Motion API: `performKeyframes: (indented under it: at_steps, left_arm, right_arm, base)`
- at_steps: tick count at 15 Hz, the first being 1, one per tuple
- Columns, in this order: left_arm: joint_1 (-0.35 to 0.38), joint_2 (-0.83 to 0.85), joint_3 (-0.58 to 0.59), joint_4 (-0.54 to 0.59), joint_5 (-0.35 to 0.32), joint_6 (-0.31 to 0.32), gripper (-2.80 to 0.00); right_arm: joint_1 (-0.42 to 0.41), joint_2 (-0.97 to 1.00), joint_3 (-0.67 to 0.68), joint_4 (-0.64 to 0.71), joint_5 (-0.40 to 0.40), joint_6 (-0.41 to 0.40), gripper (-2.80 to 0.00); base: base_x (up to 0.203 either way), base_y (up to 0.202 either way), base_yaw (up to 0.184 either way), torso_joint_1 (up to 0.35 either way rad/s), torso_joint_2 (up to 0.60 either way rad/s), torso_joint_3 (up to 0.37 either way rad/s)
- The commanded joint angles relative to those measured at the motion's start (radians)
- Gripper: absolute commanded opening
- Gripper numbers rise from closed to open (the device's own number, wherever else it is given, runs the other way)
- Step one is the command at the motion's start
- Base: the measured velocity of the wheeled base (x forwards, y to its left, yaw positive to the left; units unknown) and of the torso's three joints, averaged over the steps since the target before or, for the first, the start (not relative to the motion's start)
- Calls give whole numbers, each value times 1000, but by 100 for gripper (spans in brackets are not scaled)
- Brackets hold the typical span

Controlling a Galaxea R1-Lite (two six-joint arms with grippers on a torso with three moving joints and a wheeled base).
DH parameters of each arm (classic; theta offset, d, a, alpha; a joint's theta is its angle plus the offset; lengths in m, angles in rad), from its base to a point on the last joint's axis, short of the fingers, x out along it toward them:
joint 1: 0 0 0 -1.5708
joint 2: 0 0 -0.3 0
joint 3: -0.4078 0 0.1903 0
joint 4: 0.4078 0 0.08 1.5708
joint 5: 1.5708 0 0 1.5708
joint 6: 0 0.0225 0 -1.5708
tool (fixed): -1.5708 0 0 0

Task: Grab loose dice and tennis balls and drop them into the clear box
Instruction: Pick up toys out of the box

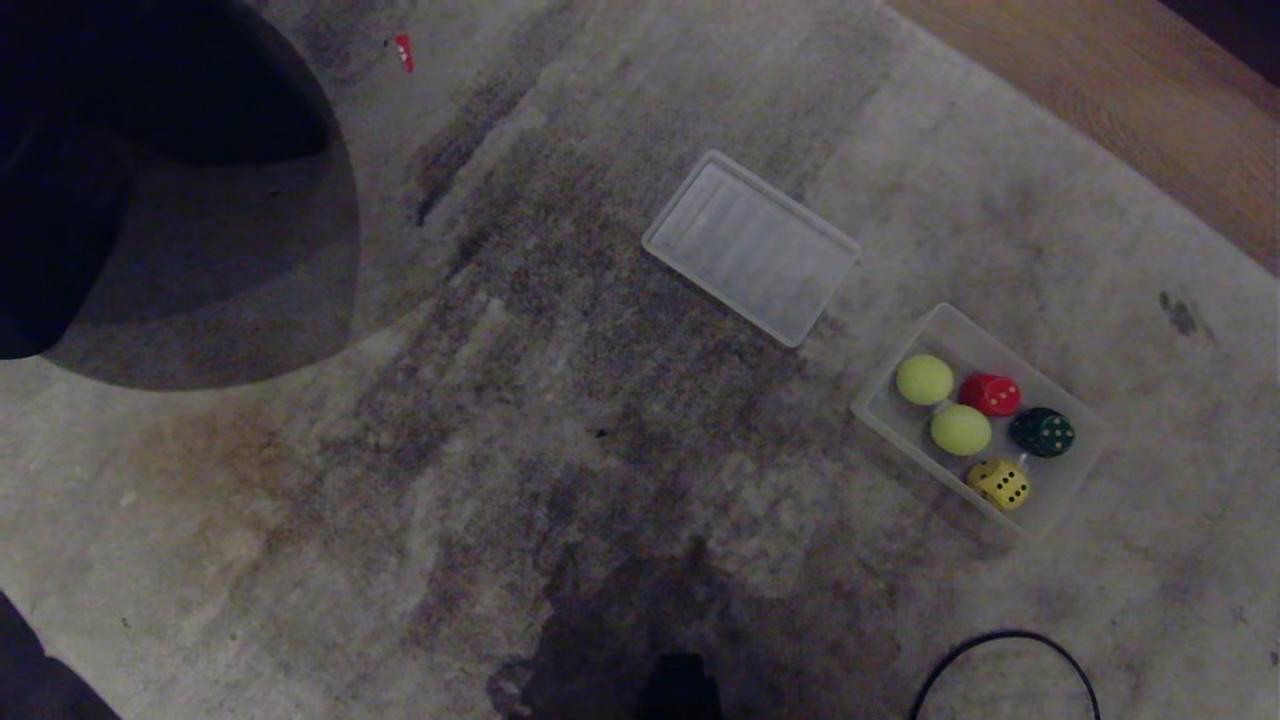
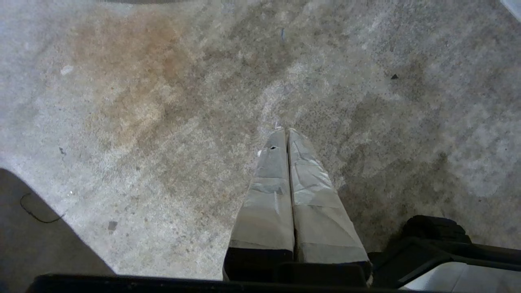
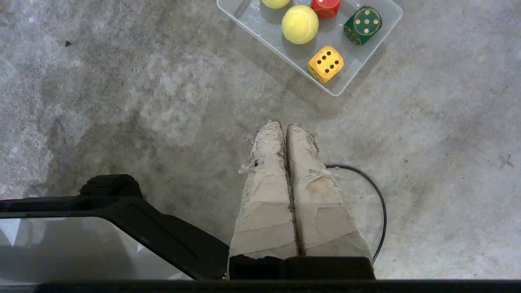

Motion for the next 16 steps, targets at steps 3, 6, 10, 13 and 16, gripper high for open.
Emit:
performKeyframes:
  at_steps: [3,6,10,13,16]
  left_arm:
    - [-1,1,2,-4,3,-19,-280]
    - [0,1,2,-4,7,-21,-280]
    - [-1,1,2,-4,7,-18,-280]
    - [0,1,2,-4,7,-19,-280]
    - [0,1,2,-4,7,-21,-280]
  right_arm:
    - [1,3,0,1,1,-2,-280]
    - [1,3,0,1,1,-2,-280]
    - [1,3,0,1,1,-2,-280]
    - [1,3,0,2,1,-2,-280]
    - [1,3,0,1,1,-2,-280]
  base:
    - [0,0,0,1,1,181]
    - [0,0,0,3,3,201]
    - [0,0,0,3,4,199]
    - [0,0,0,3,2,201]
    - [0,0,0,2,-1,200]
